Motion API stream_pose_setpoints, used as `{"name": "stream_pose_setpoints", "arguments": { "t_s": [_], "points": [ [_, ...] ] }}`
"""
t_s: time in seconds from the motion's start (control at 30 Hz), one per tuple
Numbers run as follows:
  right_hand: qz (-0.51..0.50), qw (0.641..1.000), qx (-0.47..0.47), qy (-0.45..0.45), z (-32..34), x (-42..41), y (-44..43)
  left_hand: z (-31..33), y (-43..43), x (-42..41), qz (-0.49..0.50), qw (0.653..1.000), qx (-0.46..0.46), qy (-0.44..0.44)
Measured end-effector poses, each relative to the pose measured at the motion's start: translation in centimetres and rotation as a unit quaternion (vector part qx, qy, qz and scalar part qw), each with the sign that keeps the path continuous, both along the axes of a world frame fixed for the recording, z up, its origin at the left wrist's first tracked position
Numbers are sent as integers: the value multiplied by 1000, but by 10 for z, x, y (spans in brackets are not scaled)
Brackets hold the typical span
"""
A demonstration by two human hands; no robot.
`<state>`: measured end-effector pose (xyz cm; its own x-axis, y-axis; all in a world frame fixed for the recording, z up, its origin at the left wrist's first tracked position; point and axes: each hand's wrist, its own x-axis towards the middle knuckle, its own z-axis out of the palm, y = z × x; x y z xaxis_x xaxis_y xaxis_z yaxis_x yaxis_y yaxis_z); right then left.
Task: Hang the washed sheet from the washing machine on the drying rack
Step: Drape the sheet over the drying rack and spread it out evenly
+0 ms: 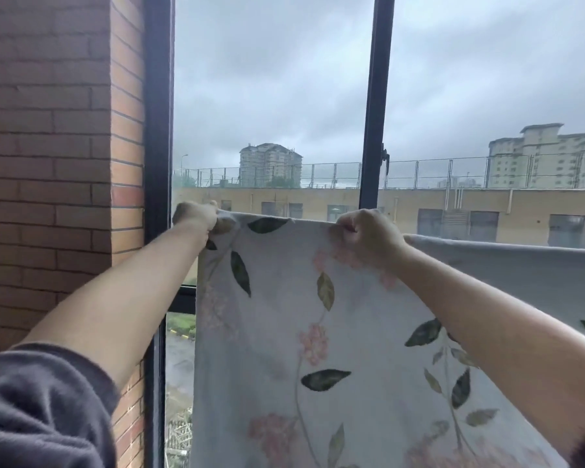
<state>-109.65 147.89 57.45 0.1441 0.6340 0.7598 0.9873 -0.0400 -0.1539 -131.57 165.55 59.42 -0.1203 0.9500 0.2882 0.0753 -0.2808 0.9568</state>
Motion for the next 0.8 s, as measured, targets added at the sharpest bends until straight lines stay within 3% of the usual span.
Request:
{"name": "stream_pose_setpoints", "arguments": {
  "t_s": [0.1, 0.2, 0.23, 0.37, 0.47, 0.6, 0.7, 0.8],
  "points": [
    [12, 998, 51, 28, 2, 3, 5, 4, 11, 3, 9, 999, 37, -24],
    [-53, 988, -131, -64, 4, 13, 4, -19, 26, 2, 42, 998, -14, 33],
    [-82, 980, -153, -100, 2, 18, 5, -26, 29, 4, 60, 997, -25, 46],
    [-88, 990, -41, -101, -1, 30, 5, -23, 27, 12, 81, 996, 8, 22],
    [-109, 978, -98, -148, -4, 35, 2, -30, 26, 19, 98, 994, -8, 53],
    [-93, 979, -42, -176, -1, 43, 1, -28, 27, 26, 118, 990, 31, 74],
    [-89, 971, -103, -199, -10, 44, -6, -55, 25, 32, 109, 968, -36, 224],
    [-87, 977, -52, -188, -12, 56, -21, -87, 18, 52, 54, 938, -48, 339]
  ]
}}
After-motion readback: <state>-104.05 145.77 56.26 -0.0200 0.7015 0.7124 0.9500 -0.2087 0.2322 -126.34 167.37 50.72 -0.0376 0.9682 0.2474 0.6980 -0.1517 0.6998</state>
